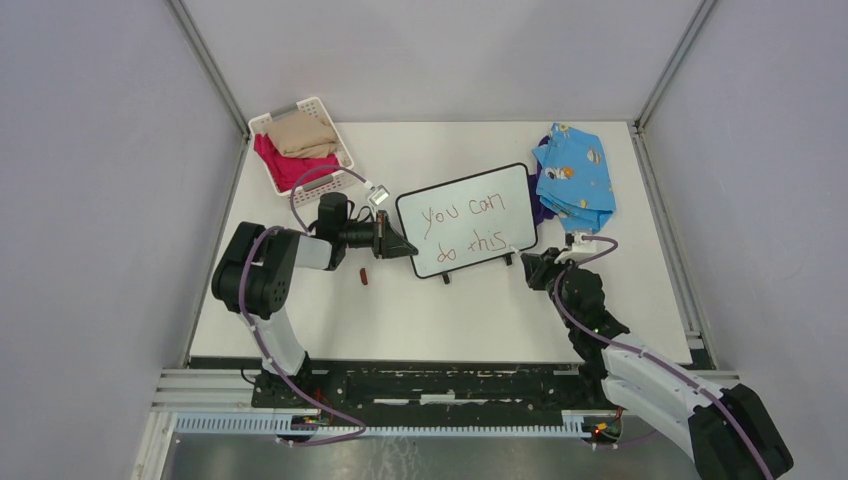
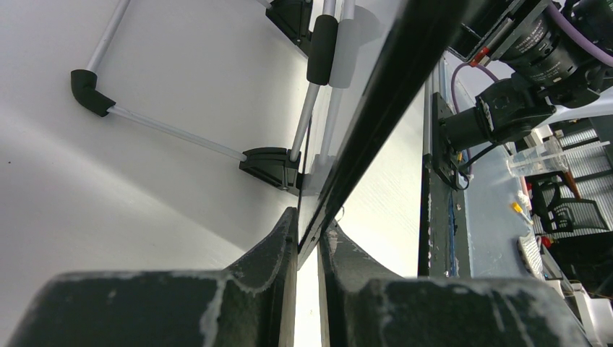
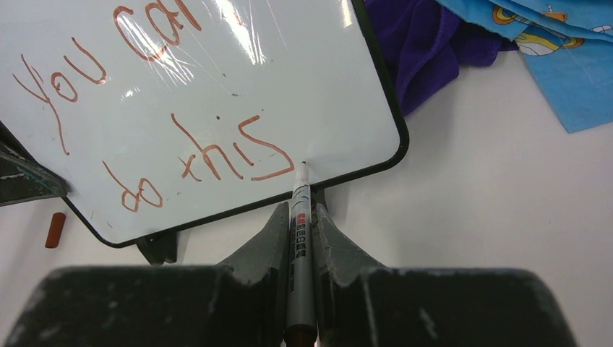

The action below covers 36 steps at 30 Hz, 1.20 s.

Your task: Write a sentence on the whiteboard

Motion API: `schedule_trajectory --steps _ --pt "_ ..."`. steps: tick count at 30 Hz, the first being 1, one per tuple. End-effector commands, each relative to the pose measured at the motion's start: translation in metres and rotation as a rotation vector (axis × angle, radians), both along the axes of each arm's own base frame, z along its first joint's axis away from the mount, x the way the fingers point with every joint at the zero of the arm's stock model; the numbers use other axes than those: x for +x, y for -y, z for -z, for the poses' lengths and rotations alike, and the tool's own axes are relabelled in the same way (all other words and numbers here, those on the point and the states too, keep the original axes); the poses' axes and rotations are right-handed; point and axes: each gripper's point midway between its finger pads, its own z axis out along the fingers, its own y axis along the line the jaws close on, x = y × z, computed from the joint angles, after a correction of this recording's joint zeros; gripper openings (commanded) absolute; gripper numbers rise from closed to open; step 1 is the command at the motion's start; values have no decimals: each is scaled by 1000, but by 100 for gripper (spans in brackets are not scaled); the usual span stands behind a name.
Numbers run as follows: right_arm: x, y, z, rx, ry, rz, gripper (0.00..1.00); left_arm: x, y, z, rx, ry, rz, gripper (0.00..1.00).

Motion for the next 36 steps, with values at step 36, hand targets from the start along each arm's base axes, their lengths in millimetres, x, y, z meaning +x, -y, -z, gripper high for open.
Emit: schedule_trajectory --steps 36 --pt "15 0 -3 18 0 18 0 0 -7 34 93 -108 -75 2"
